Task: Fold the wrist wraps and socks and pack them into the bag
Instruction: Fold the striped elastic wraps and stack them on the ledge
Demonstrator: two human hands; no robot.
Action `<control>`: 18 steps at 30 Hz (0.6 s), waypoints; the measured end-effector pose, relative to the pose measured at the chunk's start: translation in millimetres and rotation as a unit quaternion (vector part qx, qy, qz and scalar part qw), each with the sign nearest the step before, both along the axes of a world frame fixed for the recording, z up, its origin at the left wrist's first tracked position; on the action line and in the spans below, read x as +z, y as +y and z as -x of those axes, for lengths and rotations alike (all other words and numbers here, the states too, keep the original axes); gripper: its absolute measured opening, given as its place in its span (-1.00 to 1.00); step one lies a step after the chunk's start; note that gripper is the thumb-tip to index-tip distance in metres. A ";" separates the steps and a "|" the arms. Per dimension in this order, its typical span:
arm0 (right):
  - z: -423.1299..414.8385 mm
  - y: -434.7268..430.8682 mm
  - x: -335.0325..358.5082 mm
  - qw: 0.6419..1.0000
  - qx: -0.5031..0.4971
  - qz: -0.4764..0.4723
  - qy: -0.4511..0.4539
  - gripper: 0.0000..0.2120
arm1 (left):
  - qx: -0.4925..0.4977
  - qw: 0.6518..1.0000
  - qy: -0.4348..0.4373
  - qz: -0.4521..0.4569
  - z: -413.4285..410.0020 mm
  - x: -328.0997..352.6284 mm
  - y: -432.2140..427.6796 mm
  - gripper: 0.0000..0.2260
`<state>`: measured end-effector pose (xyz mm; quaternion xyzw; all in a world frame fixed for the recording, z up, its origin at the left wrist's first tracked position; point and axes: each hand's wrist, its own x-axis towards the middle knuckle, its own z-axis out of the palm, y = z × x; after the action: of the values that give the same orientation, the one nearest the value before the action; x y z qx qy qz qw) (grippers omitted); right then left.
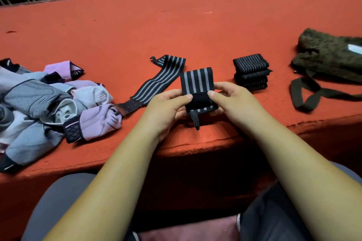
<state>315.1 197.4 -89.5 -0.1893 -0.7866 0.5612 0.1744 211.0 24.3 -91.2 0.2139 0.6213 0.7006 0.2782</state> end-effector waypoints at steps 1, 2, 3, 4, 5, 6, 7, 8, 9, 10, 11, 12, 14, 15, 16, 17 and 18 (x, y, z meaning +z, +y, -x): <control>-1.6 4.8 -0.3 1.000 -0.017 -0.001 0.002 -0.78 | 0.007 1.000 -0.002 -0.002 -1.1 -1.2 7.5 -0.80; -2.5 10.0 -1.4 0.999 -0.038 0.002 0.001 -0.77 | 0.019 1.000 -0.007 -0.002 -1.5 -3.5 15.4 -0.81; -3.0 14.9 -3.0 0.998 -0.062 0.006 -0.002 -0.76 | 0.030 0.999 -0.013 -0.002 -2.3 -5.7 23.7 -0.82; -3.0 19.6 -4.8 0.996 -0.085 0.008 -0.003 -0.76 | 0.039 0.999 -0.020 -0.002 -2.1 -8.9 32.5 -0.83; -2.4 24.5 -6.8 0.994 -0.105 0.008 -0.005 -0.79 | 0.047 0.999 -0.025 -0.001 -1.7 -11.5 41.1 -0.84; -1.9 28.8 -8.5 0.993 -0.122 0.001 -0.007 -0.83 | 0.056 0.998 -0.027 0.002 -0.4 -14.1 49.7 -0.85; -1.0 32.9 -10.5 0.991 -0.135 -0.011 -0.014 -0.87 | 0.062 0.998 -0.028 0.007 1.4 -16.3 58.1 -0.87; -0.5 36.8 -11.9 0.988 -0.147 -0.029 -0.023 -0.91 | 0.067 0.997 -0.028 0.015 3.4 -17.4 66.4 -0.89; 0.4 40.2 -13.1 0.986 -0.160 -0.046 -0.032 -0.91 | 0.071 0.997 -0.026 0.026 4.9 -17.4 74.3 -0.91; 1.7 43.3 -13.9 0.982 -0.174 -0.061 -0.039 -0.89 | 0.077 0.996 -0.024 0.038 6.8 -17.5 82.1 -0.93; 3.0 45.6 -13.5 0.980 -0.184 -0.070 -0.042 -0.87 | 0.084 0.995 -0.023 0.047 8.6 -17.4 89.7 -0.94; 3.8 47.1 -12.5 0.978 -0.188 -0.075 -0.044 -0.85 | 0.092 0.994 -0.021 0.053 11.3 -18.3 96.9 -0.95; 5.4 49.0 -11.7 0.976 -0.187 -0.092 -0.060 -0.78 | 0.104 0.992 -0.001 0.075 15.4 -19.8 108.5 -0.94; 6.0 49.7 -11.5 0.974 -0.185 -0.109 -0.075 -0.74 | 0.107 0.989 0.021 0.100 17.9 -20.5 113.4 -0.91; 6.3 49.4 -10.9 0.971 -0.183 -0.127 -0.089 -0.71 | 0.110 0.984 0.047 0.134 19.5 -20.4 116.9 -0.87; 7.0 49.3 -11.1 0.969 -0.180 -0.139 -0.101 -0.69 | 0.114 0.976 0.070 0.170 20.7 -20.0 119.0 -0.82; 7.5 48.7 -11.6 0.968 -0.176 -0.142 -0.111 -0.68 | 0.119 0.966 0.098 0.208 22.0 -18.8 120.3 -0.81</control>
<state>307.6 246.1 -101.1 -0.3588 -0.8273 0.3795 0.2068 189.0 144.5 -110.0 0.1433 0.7986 0.5595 0.1690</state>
